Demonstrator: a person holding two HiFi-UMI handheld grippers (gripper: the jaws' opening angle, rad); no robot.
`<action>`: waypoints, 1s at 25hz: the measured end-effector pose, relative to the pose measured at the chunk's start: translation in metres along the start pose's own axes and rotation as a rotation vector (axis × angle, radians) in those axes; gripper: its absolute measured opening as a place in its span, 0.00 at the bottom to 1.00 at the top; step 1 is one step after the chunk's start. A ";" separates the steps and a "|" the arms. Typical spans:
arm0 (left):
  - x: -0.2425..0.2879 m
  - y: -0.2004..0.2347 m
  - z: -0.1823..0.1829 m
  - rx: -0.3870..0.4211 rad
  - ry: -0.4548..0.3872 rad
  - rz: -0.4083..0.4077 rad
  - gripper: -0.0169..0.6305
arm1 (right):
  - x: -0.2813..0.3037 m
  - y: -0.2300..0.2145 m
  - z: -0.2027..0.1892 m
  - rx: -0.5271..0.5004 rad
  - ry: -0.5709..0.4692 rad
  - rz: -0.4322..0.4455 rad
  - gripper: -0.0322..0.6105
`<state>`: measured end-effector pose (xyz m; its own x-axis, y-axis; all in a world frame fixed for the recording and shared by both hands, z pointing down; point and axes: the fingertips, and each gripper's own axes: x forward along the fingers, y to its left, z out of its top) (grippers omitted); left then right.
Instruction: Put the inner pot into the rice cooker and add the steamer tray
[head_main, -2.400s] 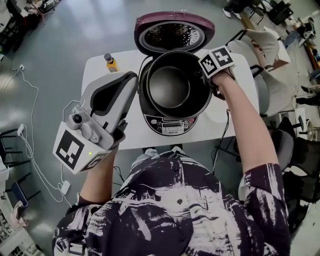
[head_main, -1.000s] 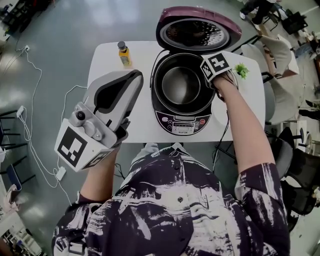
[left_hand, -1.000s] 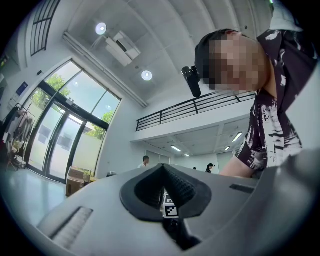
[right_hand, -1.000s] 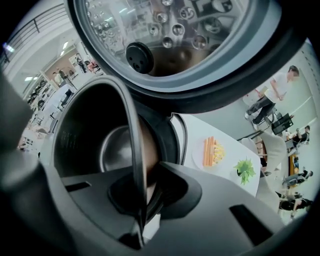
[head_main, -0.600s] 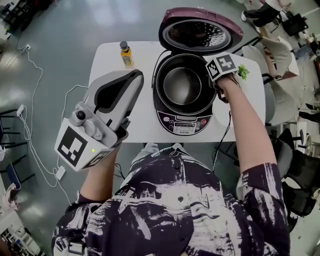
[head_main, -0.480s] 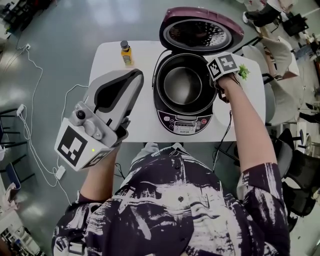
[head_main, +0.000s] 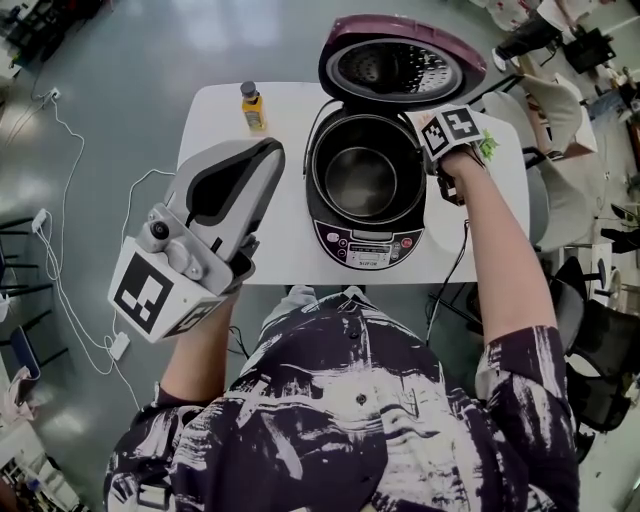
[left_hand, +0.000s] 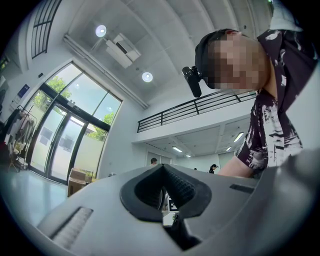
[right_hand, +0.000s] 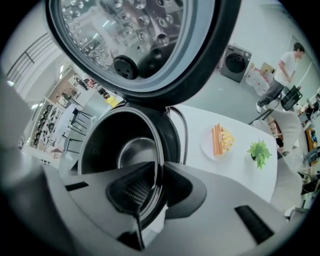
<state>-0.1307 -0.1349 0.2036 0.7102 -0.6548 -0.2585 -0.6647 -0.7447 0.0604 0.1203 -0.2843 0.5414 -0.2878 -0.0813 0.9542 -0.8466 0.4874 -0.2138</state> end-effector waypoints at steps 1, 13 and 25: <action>0.000 0.000 0.001 -0.001 -0.001 0.000 0.03 | -0.002 -0.002 -0.003 -0.001 0.008 0.002 0.10; 0.024 -0.017 -0.003 -0.003 0.001 -0.053 0.03 | -0.022 0.001 -0.021 0.012 -0.090 0.122 0.11; 0.075 -0.060 -0.016 -0.003 0.045 -0.155 0.03 | -0.148 -0.032 -0.041 0.016 -0.619 0.188 0.08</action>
<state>-0.0341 -0.1417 0.1965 0.8140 -0.5371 -0.2211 -0.5456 -0.8377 0.0262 0.2083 -0.2520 0.4160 -0.6329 -0.4842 0.6042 -0.7617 0.5294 -0.3736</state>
